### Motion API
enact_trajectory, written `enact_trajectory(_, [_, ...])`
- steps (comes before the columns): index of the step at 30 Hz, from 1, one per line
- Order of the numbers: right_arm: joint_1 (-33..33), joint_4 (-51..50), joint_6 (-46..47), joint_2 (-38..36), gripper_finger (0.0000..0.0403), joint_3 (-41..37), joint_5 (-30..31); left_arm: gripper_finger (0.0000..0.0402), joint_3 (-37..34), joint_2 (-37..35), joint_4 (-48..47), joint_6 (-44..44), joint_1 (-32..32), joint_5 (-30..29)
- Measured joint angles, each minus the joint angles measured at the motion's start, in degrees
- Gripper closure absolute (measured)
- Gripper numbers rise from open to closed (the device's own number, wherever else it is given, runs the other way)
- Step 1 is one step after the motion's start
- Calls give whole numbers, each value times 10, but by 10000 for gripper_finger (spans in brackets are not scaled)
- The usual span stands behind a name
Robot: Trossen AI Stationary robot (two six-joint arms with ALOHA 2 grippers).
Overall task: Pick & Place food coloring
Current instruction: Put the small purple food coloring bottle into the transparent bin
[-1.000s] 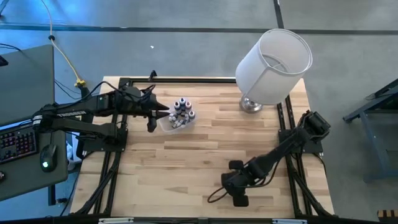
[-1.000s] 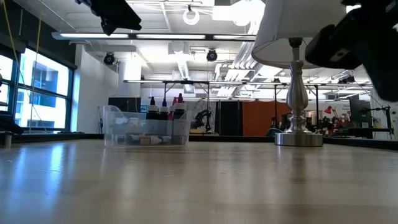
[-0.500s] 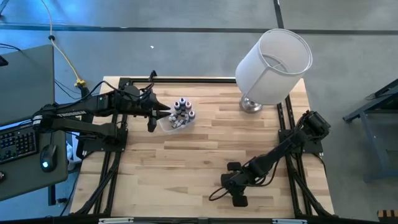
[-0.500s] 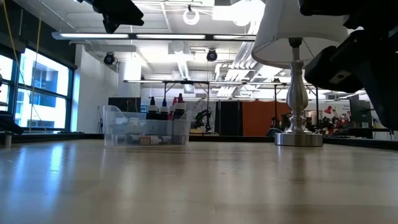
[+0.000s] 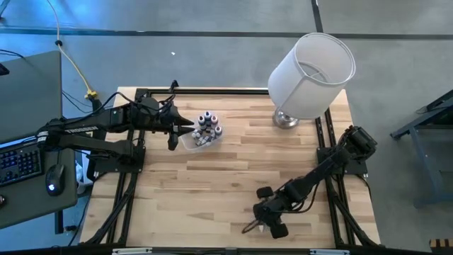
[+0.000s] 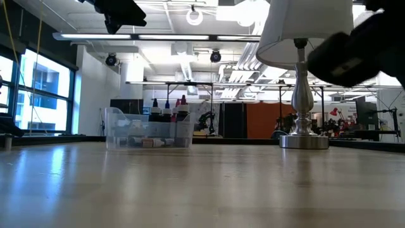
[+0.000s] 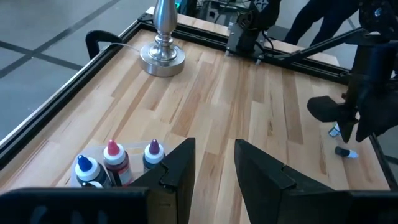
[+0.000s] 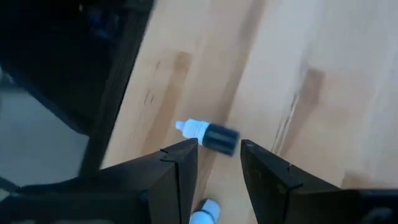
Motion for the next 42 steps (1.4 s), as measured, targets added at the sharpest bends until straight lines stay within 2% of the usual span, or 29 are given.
enact_trajectory(5, [4, 9, -125, 1, 288, 0, 31, 290, 0, 0, 0, 0, 0, -1])
enact_trajectory(12, [-6, 18, -219, 37, 288, 0, -14, 290, 0, 0, 0, -1, 0, 3])
enact_trajectory(16, [-5, 17, -271, 53, 288, 0, -14, 290, 0, 0, 0, -5, 0, 4])
enact_trajectory(25, [-7, 64, -328, 87, 288, 1, -22, 290, 0, 0, 0, -17, 0, 4])
enact_trajectory(42, [-6, 76, -409, 92, 288, 2, 41, 290, 0, 0, -4, -17, 0, 8])
